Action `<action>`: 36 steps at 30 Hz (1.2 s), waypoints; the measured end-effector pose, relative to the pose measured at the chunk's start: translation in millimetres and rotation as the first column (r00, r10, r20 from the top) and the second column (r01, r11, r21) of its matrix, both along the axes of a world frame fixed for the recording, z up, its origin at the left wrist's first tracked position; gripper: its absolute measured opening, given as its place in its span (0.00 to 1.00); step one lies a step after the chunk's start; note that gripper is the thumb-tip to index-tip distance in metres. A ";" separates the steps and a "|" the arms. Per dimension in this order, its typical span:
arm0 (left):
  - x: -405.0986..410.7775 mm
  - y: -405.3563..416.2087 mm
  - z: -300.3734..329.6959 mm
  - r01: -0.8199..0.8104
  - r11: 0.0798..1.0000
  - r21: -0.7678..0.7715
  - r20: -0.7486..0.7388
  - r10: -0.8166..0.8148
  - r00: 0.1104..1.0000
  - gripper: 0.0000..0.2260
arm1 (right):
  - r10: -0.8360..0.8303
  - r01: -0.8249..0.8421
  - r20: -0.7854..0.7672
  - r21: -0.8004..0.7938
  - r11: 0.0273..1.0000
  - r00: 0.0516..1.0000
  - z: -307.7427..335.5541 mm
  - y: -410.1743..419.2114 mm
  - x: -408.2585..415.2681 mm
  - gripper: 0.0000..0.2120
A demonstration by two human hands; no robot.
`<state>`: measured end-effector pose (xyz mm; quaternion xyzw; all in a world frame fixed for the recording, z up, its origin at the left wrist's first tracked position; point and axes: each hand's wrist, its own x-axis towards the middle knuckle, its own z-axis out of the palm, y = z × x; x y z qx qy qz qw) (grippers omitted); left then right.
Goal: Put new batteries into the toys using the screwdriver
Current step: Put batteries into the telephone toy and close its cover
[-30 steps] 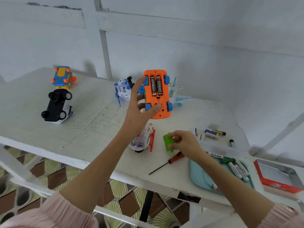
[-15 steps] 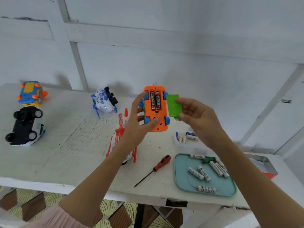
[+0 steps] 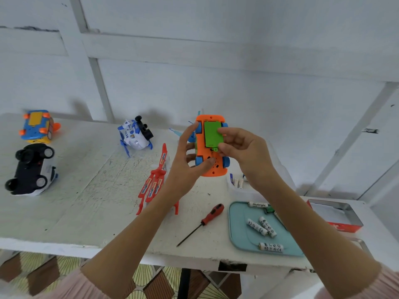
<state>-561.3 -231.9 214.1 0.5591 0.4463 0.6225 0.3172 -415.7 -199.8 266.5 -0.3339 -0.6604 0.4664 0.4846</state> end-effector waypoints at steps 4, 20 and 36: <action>-0.7 -1.1 0.9 -0.002 1.000 -0.010 -0.005 0.002 1.000 0.33 | 0.008 -0.008 0.010 -0.010 1.000 1.000 0.2 0.8 -1.1 0.13; 4.2 -8.8 2.6 0.009 1.000 -0.028 0.007 -0.009 1.000 0.32 | -0.018 0.016 -0.032 -0.052 0.999 0.999 -3.8 -1.1 1.5 0.14; 7.7 -12.5 3.8 0.039 0.999 -0.027 0.042 -0.038 0.998 0.33 | -0.101 0.075 0.137 0.183 0.980 0.985 -4.6 -1.9 3.8 0.12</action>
